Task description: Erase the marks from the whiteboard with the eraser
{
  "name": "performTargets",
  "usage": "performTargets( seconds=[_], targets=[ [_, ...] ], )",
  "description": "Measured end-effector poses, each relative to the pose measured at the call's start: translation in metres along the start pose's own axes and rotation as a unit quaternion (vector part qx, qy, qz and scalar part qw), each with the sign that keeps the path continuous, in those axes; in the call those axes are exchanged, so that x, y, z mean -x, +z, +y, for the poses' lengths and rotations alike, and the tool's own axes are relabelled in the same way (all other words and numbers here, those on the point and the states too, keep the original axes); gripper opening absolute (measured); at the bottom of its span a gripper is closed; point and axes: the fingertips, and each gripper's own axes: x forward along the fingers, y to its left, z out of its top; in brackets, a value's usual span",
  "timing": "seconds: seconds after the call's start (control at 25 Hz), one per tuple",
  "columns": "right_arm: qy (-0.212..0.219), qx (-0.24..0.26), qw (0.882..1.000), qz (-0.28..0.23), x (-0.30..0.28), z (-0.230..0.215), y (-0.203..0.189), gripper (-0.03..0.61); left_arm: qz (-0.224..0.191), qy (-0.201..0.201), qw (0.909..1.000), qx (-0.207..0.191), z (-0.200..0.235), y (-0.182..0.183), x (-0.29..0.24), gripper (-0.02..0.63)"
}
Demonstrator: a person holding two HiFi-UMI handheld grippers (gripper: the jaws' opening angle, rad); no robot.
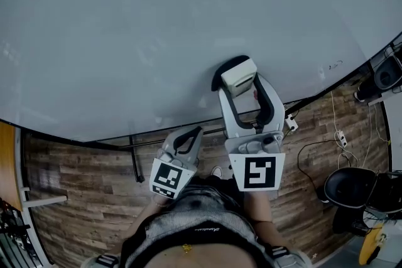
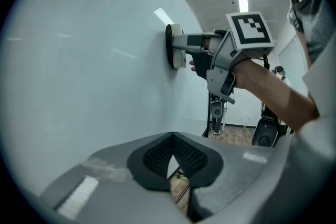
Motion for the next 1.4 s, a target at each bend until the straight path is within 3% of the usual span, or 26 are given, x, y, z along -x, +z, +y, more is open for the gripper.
performTargets(
  seconds=[0.24, 0.48, 0.88, 1.4],
  targets=[
    [-0.019, -0.023, 0.999, 0.024, 0.015, -0.045, -0.024, 0.247, -0.003, 0.017, 0.9998, 0.004, -0.016, 0.007, -0.013, 0.003],
    [-0.04, 0.016, 0.998, 0.036, 0.021, -0.069, -0.036, 0.247, 0.001, 0.035, 0.9993, 0.014, -0.025, 0.005, -0.015, 0.003],
    [-0.07, -0.004, 0.997, 0.035, 0.02, -0.056, -0.034, 0.245, 0.009, 0.04, 0.999, 0.016, -0.016, -0.004, 0.004, 0.003],
    [-0.082, -0.039, 0.996, 0.026, 0.008, 0.005, -0.024, 0.245, 0.013, 0.018, 0.9997, 0.014, 0.018, -0.014, 0.037, 0.003]
  ],
)
